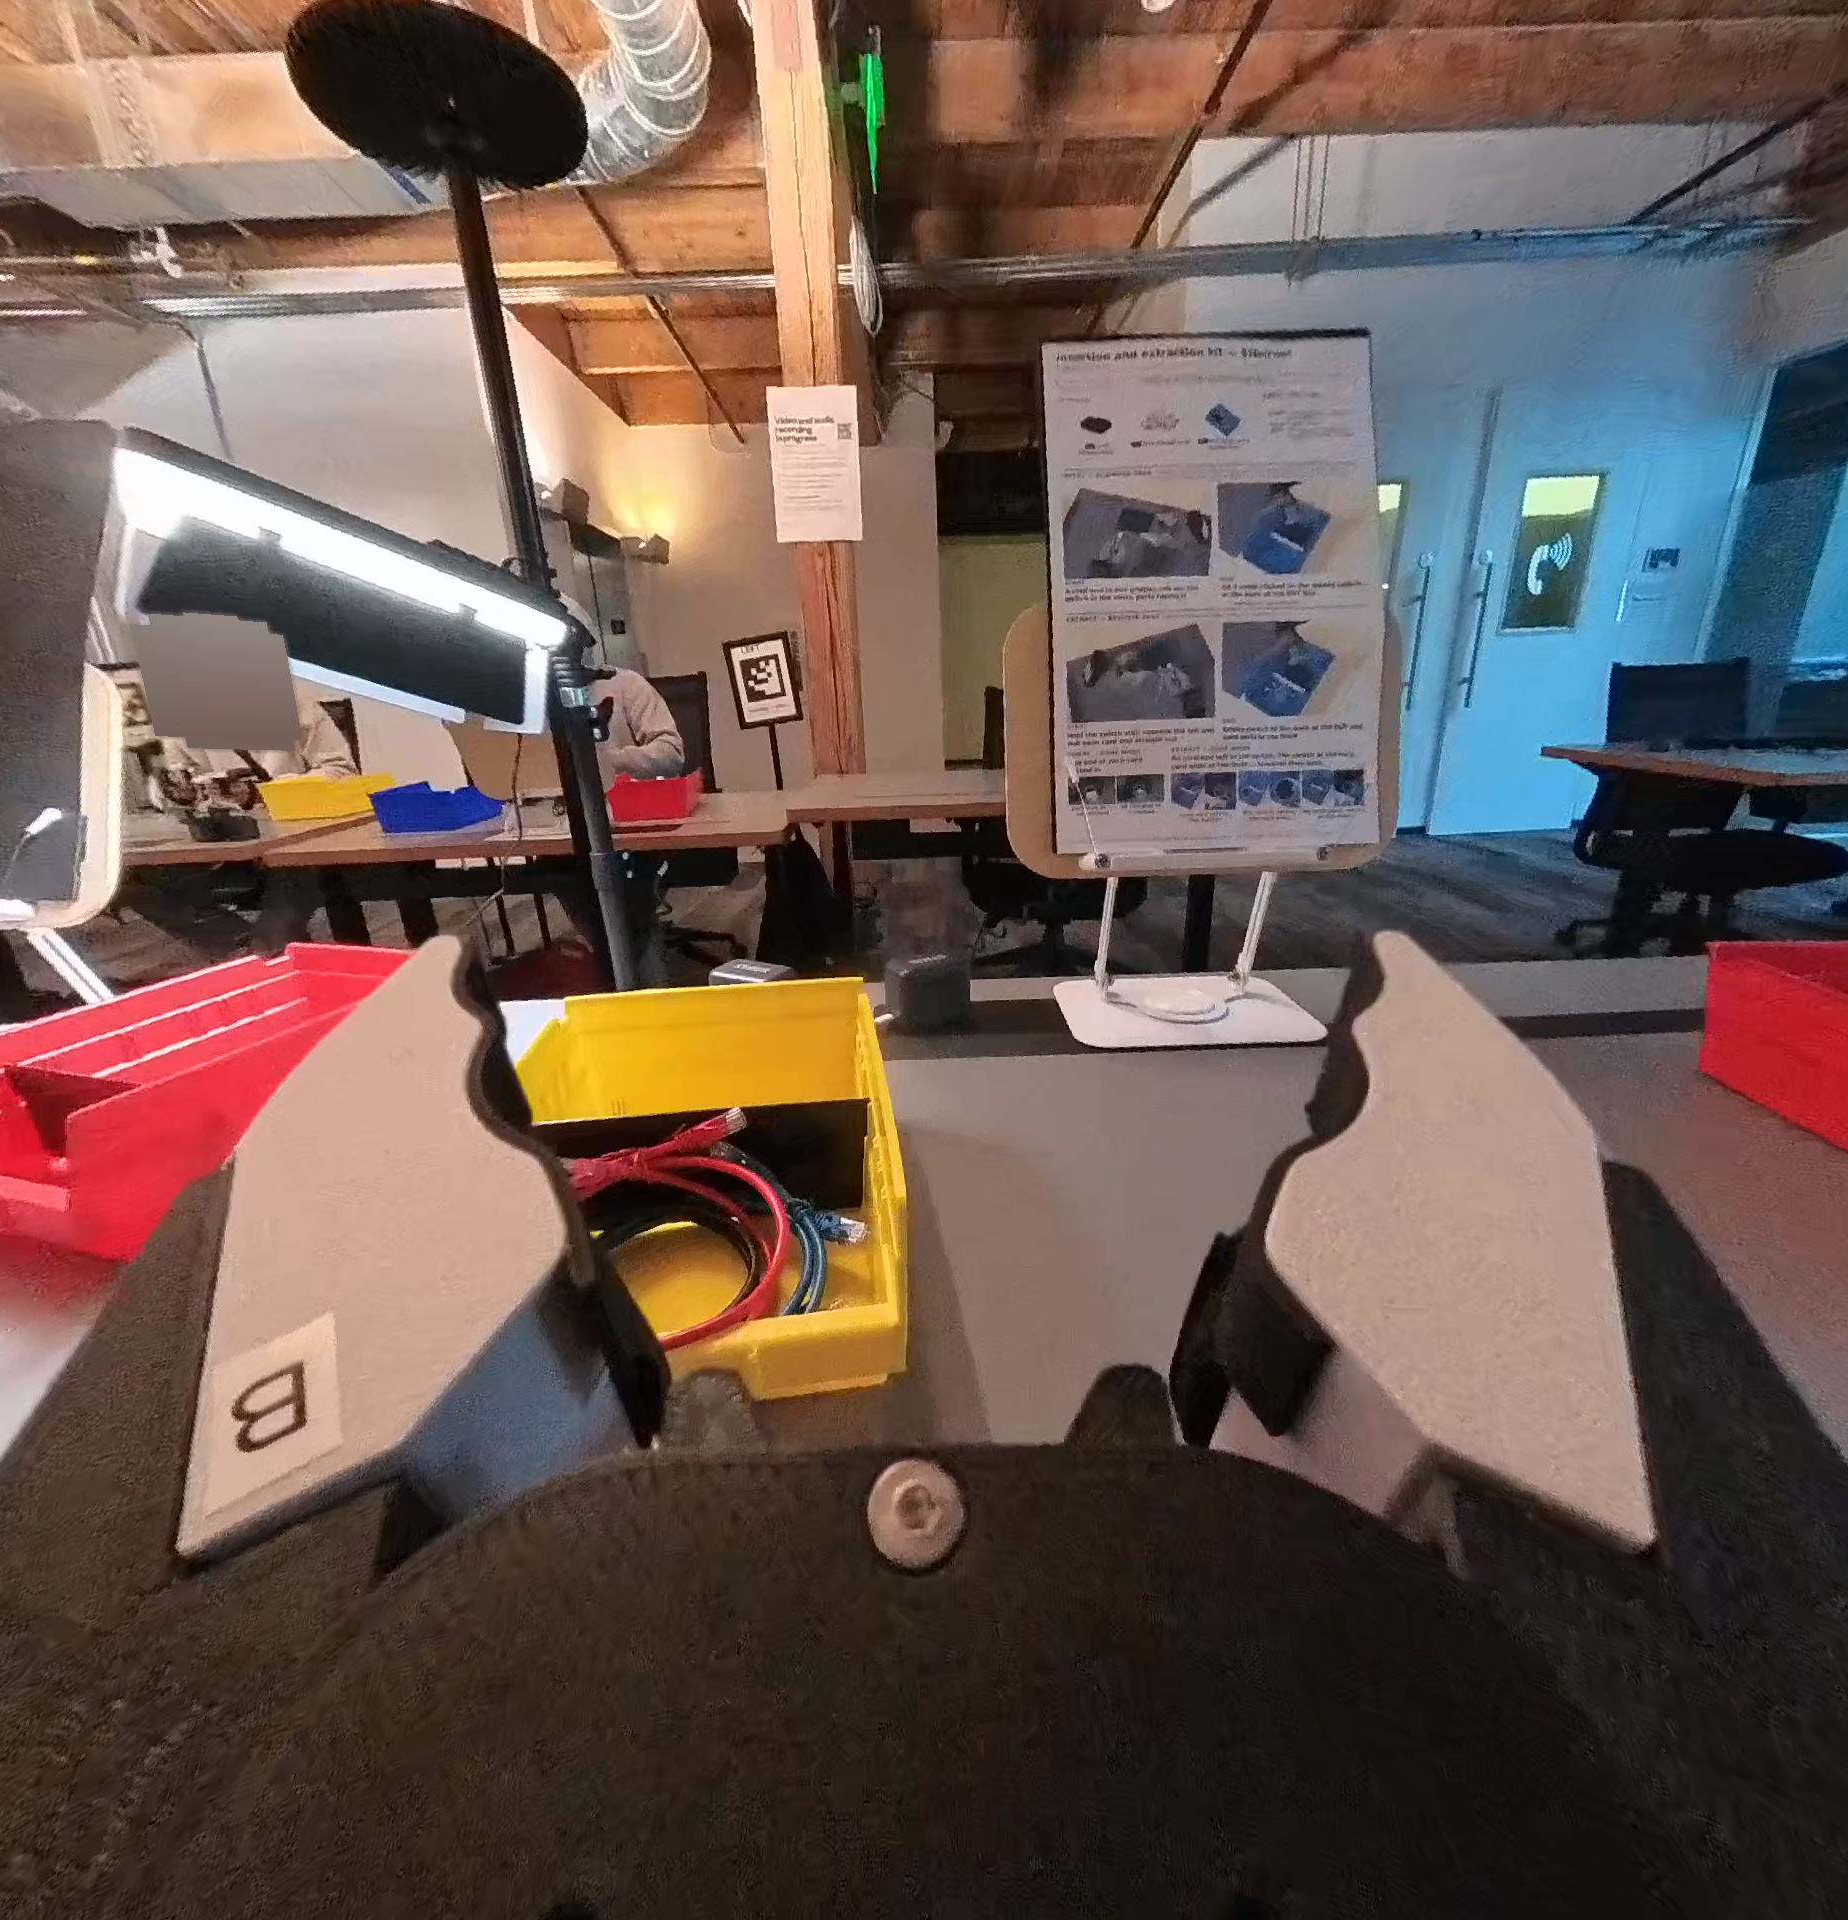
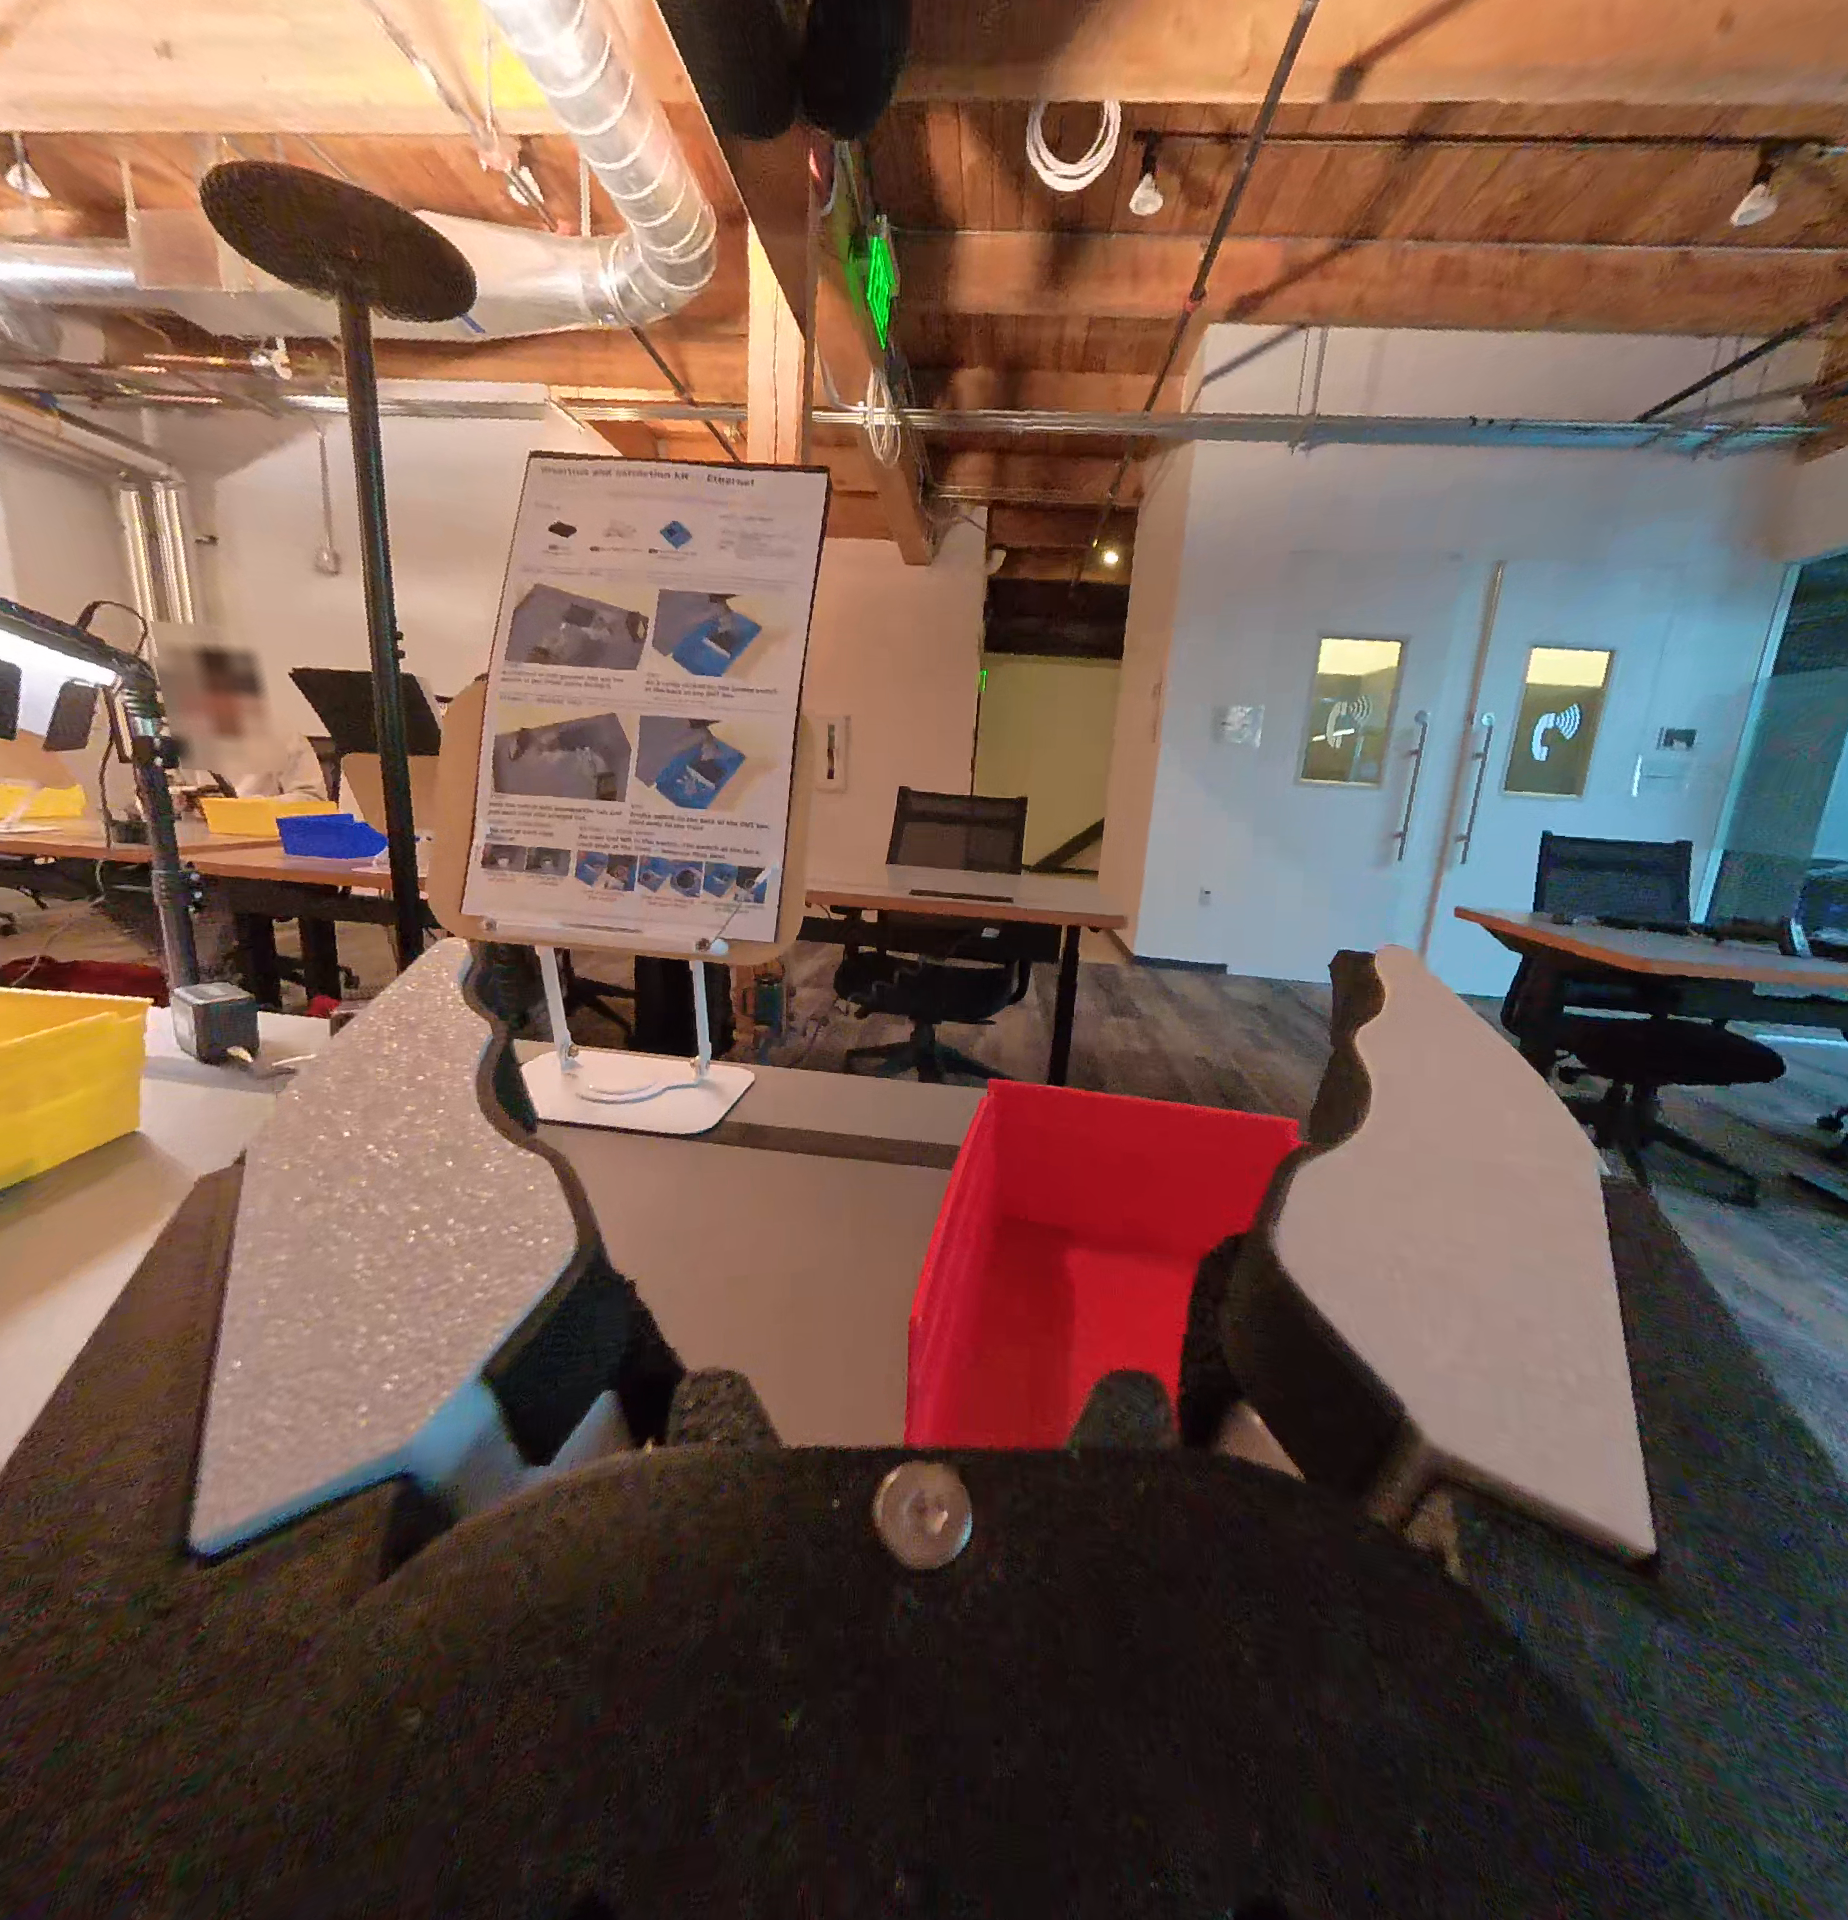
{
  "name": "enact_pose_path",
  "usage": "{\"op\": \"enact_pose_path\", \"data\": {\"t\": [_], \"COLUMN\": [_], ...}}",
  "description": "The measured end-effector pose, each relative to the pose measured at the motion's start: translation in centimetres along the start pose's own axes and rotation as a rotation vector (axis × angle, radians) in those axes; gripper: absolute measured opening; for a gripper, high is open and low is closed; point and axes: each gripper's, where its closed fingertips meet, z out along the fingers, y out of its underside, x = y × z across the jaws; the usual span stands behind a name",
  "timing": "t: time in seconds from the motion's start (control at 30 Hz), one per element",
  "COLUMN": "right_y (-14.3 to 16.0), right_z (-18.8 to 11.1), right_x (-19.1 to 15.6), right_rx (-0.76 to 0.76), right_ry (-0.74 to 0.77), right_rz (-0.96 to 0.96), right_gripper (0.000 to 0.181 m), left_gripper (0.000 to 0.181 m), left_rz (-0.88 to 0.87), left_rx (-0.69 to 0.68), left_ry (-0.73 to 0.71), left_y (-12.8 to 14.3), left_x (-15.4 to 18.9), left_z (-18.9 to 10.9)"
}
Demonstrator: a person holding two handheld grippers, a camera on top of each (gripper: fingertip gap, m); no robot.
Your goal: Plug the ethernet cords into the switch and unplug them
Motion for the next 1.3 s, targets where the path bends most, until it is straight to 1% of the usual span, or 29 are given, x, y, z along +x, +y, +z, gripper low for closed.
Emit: {"op": "enact_pose_path", "data": {"t": [0.3, 0.4, 0.53, 0.57, 0.63, 0.7, 0.73, 0.8, 0.9, 0.97, 1.03, 1.07, 1.2, 1.3], "right_y": [2.2, 2.9, 3.7, 4.0, 5.1, 6.2, 6.7, 7.4, 8.4, 9.6, 11.0, 11.6, 14.3, 15.8], "right_z": [1.1, 1.5, 2.6, 2.9, 3.7, 4.3, 4.6, 5.2, 6.1, 6.7, 7.4, 7.7, 8.8, 9.3], "right_x": [-0.5, -0.9, -2.0, -2.4, -3.0, -3.6, -4.1, -4.9, -6.3, -7.2, -8.2, -8.7, -10.4, -10.9], "right_rx": [-0.065, -0.092, -0.118, -0.127, -0.152, -0.185, -0.202, -0.221, -0.233, -0.253, -0.275, -0.283, -0.337, -0.362], "right_ry": [-0.035, -0.056, -0.108, -0.124, -0.147, -0.176, -0.195, -0.231, -0.276, -0.297, -0.316, -0.324, -0.365, -0.371], "right_rz": [-0.001, -0.003, -0.015, -0.018, -0.025, -0.033, -0.038, -0.046, -0.024, 0.003, 0.017, 0.022, 0.035, 0.024], "right_gripper": [0.145, 0.145, 0.142, 0.141, 0.141, 0.141, 0.141, 0.140, 0.135, 0.135, 0.134, 0.133, 0.133, 0.131], "left_gripper": [0.145, 0.145, 0.141, 0.137, 0.111, 0.097, 0.093, 0.084, 0.080, 0.082, 0.093, 0.095, 0.093, 0.092], "left_rz": [0.042, 0.067, 0.113, 0.126, 0.145, 0.161, 0.170, 0.170, 0.111, 0.108, 0.120, 0.115, 0.109, 0.158], "left_rx": [-0.137, -0.258, -0.414, -0.452, -0.548, -0.605, -0.621, -0.653, -0.737, -0.853, -1.026, -1.105, -1.349, -1.531], "left_ry": [0.042, 0.118, 0.172, 0.188, 0.274, 0.329, 0.342, 0.390, 0.417, 0.377, 0.337, 0.331, 0.332, 0.327], "left_y": [3.8, 6.7, 11.0, 12.1, 14.7, 16.3, 16.5, 16.0, 14.6, 15.2, 17.1, 18.0, 21.9, 25.3], "left_x": [0.6, 1.3, 1.2, 1.0, 1.3, 0.9, 0.3, -1.1, -3.8, -6.3, -8.7, -9.4, -11.0, -12.0], "left_z": [2.0, 2.8, 4.2, 4.7, 5.3, 6.4, 7.1, 8.9, 13.0, 16.0, 18.5, 19.6, 23.3, 24.5]}}
